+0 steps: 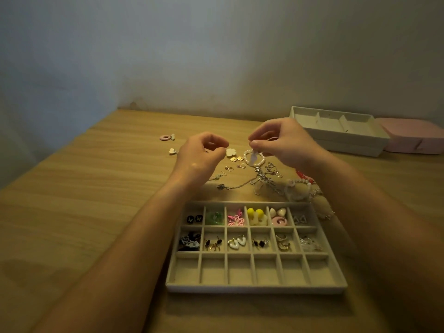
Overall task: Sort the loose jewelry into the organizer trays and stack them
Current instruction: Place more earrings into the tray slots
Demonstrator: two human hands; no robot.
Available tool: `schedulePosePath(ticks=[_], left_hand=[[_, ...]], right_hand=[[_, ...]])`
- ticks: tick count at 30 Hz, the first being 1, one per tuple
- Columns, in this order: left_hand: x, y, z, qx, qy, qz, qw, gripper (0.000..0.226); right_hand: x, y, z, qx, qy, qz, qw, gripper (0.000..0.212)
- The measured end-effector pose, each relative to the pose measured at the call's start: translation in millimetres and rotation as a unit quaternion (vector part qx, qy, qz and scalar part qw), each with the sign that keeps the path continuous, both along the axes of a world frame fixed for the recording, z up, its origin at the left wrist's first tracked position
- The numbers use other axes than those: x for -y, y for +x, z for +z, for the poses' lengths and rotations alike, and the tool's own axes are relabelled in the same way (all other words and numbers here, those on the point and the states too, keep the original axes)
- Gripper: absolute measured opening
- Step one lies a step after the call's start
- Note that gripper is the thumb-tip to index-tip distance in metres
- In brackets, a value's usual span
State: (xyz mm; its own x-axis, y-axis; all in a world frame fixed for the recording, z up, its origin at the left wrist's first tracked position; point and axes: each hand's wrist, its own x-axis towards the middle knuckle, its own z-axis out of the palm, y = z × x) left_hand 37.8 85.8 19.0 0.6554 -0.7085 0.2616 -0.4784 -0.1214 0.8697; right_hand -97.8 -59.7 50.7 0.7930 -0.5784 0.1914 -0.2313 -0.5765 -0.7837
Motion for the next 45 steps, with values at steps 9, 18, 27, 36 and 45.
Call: schedulePosePath(ticks=[9,18,27,36,45], left_hand=[[-14,-52,19,-0.191,-0.036,-0.203,0.960,0.042],[-20,-66,20,-0.140,-0.024,-0.156,0.977,0.026],[-63,-72,27,-0.132,-0.039,-0.105,0.985,0.014],[-123,-58,16,-0.075,-0.006,-0.015,0.997,0.013],[-173,-56,-29,0.001,0.073,0.051,0.996,0.026]], right_hand=[[-23,-46,11,0.135,0.238,0.045,0.961,0.017],[-48,-61,3,0.142,0.210,0.038,0.967,0.017],[-76,-57,19,0.152,0.222,0.039,0.962,0.016],[-112,-48,44,0.095,0.220,0.112,0.964,0.019],[-154,-44,18,-0.045,0.192,0.146,0.969,0.024]])
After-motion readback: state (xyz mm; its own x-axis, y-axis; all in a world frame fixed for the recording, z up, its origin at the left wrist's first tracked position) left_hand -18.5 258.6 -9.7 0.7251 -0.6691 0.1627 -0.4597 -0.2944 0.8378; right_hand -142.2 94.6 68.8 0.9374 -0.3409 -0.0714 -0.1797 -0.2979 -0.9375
